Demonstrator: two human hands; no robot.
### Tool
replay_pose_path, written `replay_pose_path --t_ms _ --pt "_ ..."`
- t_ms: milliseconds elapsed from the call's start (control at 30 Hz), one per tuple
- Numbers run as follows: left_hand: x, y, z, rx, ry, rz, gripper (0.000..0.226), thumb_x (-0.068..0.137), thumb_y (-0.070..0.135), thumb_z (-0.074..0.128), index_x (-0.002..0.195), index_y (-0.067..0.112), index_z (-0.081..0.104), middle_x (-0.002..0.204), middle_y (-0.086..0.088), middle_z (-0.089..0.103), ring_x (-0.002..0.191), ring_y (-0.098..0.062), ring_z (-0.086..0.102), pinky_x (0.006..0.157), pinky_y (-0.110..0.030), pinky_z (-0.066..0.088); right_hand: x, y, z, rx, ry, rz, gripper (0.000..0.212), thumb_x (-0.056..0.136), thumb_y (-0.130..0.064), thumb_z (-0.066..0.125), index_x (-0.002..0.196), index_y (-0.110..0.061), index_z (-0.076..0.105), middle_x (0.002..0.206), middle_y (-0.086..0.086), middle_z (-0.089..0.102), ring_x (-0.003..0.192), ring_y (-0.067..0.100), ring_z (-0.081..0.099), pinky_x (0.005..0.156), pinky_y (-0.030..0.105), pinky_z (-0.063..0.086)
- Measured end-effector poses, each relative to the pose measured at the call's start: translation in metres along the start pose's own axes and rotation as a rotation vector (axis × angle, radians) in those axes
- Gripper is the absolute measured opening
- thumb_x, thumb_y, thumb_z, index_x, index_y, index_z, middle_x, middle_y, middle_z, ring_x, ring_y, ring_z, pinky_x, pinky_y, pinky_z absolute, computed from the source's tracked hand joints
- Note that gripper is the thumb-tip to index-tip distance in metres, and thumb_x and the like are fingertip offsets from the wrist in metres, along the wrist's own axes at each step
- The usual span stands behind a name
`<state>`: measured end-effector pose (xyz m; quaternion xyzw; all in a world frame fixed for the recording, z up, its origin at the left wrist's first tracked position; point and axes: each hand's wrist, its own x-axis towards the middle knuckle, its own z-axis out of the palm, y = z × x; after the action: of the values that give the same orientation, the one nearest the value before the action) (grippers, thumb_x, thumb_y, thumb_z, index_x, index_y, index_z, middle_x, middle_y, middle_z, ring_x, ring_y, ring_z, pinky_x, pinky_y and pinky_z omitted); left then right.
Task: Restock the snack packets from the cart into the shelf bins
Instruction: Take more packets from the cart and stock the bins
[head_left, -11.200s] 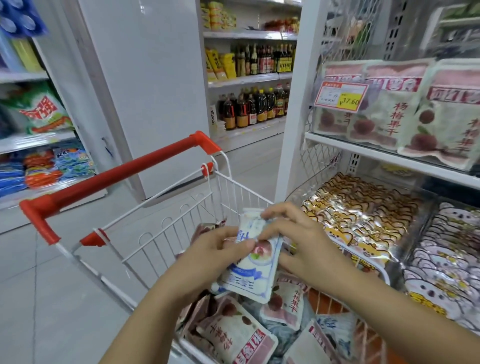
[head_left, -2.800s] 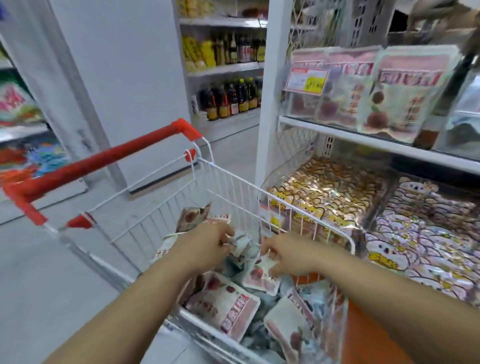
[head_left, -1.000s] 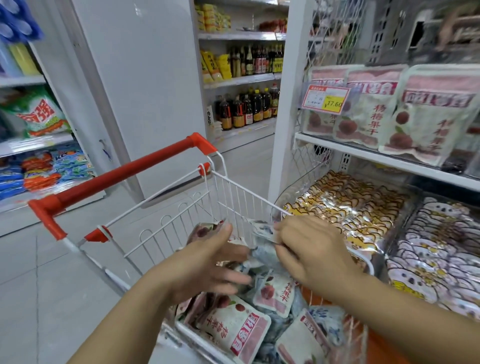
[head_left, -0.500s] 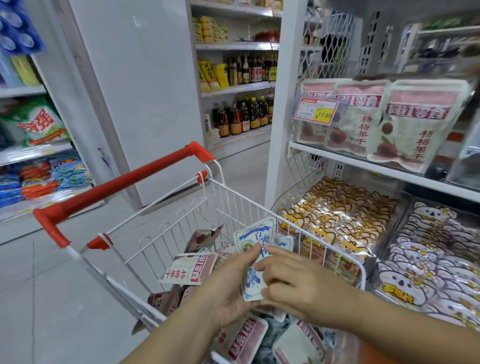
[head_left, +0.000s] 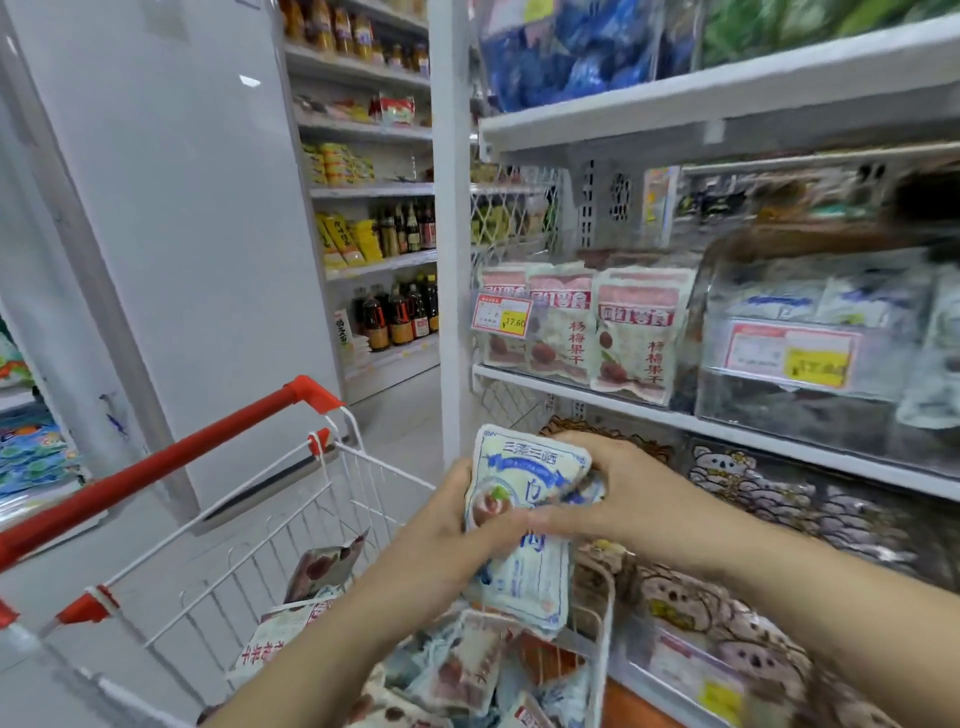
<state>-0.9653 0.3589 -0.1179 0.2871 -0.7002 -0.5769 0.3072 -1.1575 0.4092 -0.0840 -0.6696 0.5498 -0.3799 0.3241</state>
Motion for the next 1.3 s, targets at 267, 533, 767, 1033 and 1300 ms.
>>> replay_pose_path --t_ms 267,533,767,1033,1300 --pt "0.040 0.061 0.052 0.275 0.062 0.399 0.071 0.091 0.028 0.073 0.142 0.046 0.028 0.122 0.026 0.064 0.110 0.003 0.065 0.099 -0.029 0.052 -0.043 -0.034 -0.068 -0.186 0.315 -0.226 0.028 0.077 -0.019 0.085 0.093 -0.027 0.064 0.085 -0.004 0.072 0.071 0.008 0.066 0.066 0.030 0.052" --pt "0.096 0.145 0.113 0.429 0.081 0.706 0.050 0.088 0.010 0.074 0.124 0.033 0.049 0.102 0.028 0.061 0.093 0.023 0.054 0.075 -0.001 0.039 -0.064 -0.071 -0.160 -0.795 0.559 -0.568 0.022 0.071 -0.020 0.071 0.083 -0.018 0.054 0.086 -0.001 0.063 0.079 0.019 0.058 0.069 0.042 0.049" --pt "0.161 0.177 0.161 0.473 -0.109 0.545 0.035 0.086 0.020 0.078 0.109 0.035 0.055 0.096 0.021 0.069 0.084 0.013 0.064 0.079 -0.014 0.053 -0.076 -0.063 -0.230 -0.958 0.559 -0.266 0.030 0.074 -0.024 0.081 0.089 -0.020 0.055 0.083 -0.007 0.065 0.075 0.011 0.060 0.071 0.037 0.049" --pt "0.219 0.167 0.217 0.677 -0.609 0.113 0.014 0.095 0.030 0.069 0.106 0.025 0.061 0.098 0.005 0.066 0.084 -0.010 0.063 0.080 -0.027 0.054 -0.095 -0.036 -0.271 -1.036 0.275 0.251 0.033 0.068 -0.037 0.078 0.091 -0.022 0.060 0.085 -0.006 0.066 0.077 0.012 0.063 0.072 0.038 0.054" --pt "0.231 0.166 0.245 0.727 -0.839 -0.241 0.024 0.100 0.033 0.061 0.098 0.009 0.064 0.129 -0.023 0.064 0.101 -0.031 0.065 0.101 -0.044 0.052 -0.092 -0.037 -0.272 -1.374 -0.013 0.578 0.038 0.083 -0.029 0.074 0.107 -0.021 0.045 0.092 -0.005 0.051 0.079 0.019 0.052 0.070 0.034 0.043"
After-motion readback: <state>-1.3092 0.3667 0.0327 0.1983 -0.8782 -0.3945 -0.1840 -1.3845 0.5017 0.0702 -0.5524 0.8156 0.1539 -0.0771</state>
